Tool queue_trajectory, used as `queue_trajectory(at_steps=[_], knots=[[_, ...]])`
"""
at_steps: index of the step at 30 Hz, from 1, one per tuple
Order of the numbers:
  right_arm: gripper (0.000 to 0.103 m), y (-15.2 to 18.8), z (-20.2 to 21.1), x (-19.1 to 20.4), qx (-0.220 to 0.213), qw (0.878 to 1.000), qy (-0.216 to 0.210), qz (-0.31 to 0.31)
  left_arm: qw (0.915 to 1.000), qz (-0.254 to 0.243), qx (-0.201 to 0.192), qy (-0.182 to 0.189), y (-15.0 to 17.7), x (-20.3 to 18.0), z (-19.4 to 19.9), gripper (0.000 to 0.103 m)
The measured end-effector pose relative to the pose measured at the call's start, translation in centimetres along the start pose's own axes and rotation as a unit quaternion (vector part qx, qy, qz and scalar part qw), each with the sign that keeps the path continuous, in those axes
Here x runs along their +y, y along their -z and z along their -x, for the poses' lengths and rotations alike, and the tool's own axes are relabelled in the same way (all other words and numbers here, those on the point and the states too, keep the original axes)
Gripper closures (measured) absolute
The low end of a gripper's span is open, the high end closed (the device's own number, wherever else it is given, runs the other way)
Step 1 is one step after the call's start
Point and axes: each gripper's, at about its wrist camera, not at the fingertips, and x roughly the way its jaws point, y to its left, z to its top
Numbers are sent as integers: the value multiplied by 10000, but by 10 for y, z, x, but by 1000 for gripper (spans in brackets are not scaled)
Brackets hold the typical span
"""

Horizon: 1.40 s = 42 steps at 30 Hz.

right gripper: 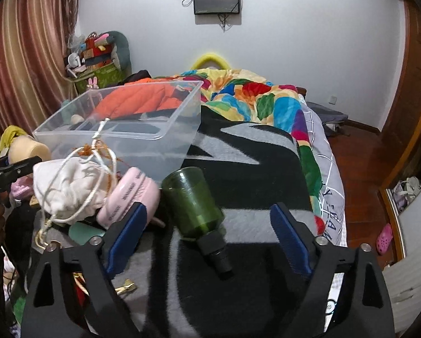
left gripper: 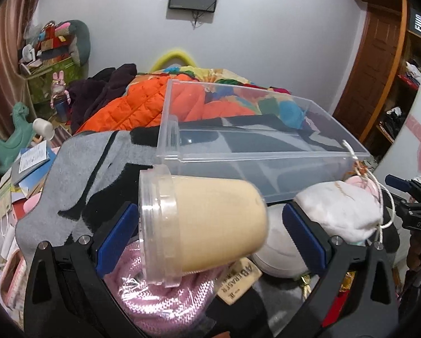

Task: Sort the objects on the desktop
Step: 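Grasp the beige cylindrical jar with the left gripper while the right grasps the green bottle, then lower the beige jar and green bottle into the clear box and release both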

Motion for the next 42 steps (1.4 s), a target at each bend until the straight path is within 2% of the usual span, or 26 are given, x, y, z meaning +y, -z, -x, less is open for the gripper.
queue_trajectory(at_steps=[4,8,10,12,14,16,20,24,28,35,42], knots=[[43,-4,-20,-2,309,9994,-133,129,9999,-71,-16,-117,-1,-2,-4,0],[46,-2,-36,2,474,9985,-136,252,9996,-172,-8,-230,2,-3,-7,0],[57,-1,-41,5,524,9980,-177,304,9996,-149,-38,-230,2,-3,-6,0],[64,0,-44,8,545,9977,-197,341,9995,-116,-92,-287,3,0,-5,8],[64,0,-41,10,454,9982,-143,372,9989,-79,-136,-438,5,2,-4,24],[64,1,-37,10,364,9985,-177,362,9986,-10,-184,-486,6,5,-1,31],[64,0,-26,6,210,9992,-222,268,9984,179,-316,-434,10,11,5,33],[64,-3,-12,0,110,9991,-383,151,9969,58,-473,-628,15,9,14,33],[64,-8,-2,-2,33,9987,-500,69,9971,22,-452,-612,20,8,21,34],[64,-25,14,5,-137,9979,-632,93,9972,115,-630,-376,1,16,40,36],[64,-46,29,15,-412,9960,-773,183,9966,-53,-771,-274,-19,11,52,36]])
